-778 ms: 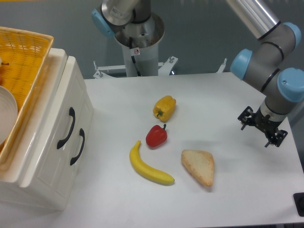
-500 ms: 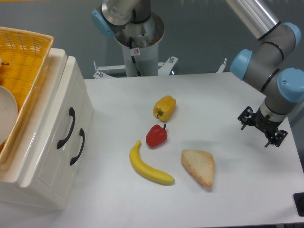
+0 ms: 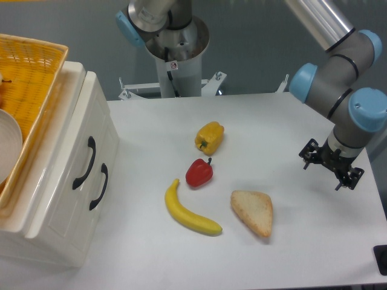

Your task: Slide the top white drawer open

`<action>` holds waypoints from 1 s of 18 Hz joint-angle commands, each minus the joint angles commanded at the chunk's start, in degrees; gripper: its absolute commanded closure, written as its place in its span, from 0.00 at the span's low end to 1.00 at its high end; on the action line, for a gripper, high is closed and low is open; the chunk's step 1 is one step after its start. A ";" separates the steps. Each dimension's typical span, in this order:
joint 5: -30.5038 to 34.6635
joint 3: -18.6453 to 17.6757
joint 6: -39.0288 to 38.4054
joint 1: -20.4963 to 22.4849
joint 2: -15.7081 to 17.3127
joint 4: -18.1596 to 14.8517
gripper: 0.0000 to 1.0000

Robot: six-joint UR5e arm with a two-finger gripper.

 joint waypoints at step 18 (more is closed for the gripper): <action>0.53 -9.15 -33.15 -12.83 12.92 1.06 0.00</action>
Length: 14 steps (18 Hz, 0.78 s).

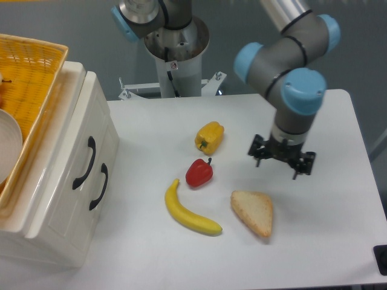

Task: Slide the top white drawer open
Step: 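Move the gripper over the peppers toward the cabinet's upper drawer handle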

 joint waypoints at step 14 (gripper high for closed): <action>-3.33 0.88 -10.21 -7.12 5.28 -12.74 0.00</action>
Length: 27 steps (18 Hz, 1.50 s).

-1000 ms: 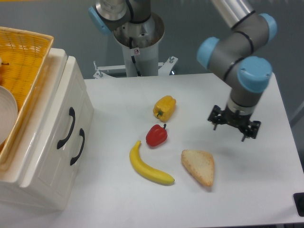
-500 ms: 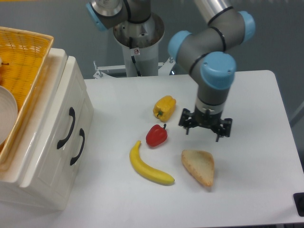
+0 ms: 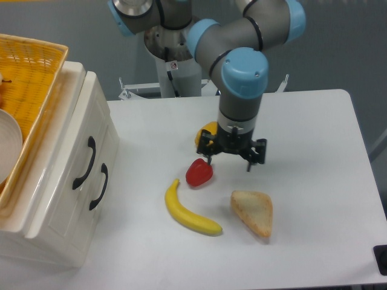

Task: Slide the top white drawer open
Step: 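Move the gripper over the peppers toward the cabinet's upper drawer handle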

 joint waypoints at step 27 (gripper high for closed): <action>-12.05 3.34 -13.61 -7.12 0.88 -2.99 0.00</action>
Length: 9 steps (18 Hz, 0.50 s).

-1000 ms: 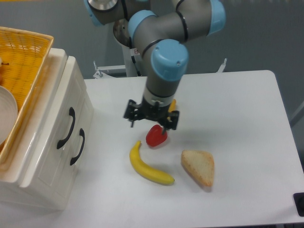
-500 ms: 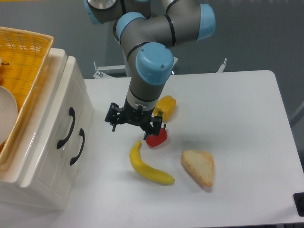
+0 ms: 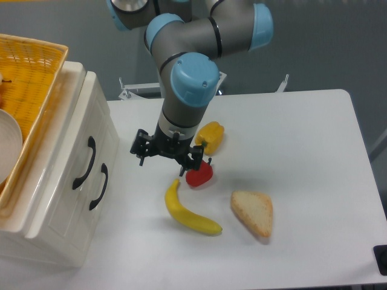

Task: Slide the top white drawer open
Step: 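Move the gripper over the peppers toward the cabinet's upper drawer handle, then lower the gripper and hook it onto the upper drawer's black handle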

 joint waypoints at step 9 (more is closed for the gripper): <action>-7.82 1.41 -6.61 -2.73 -0.52 -2.11 0.00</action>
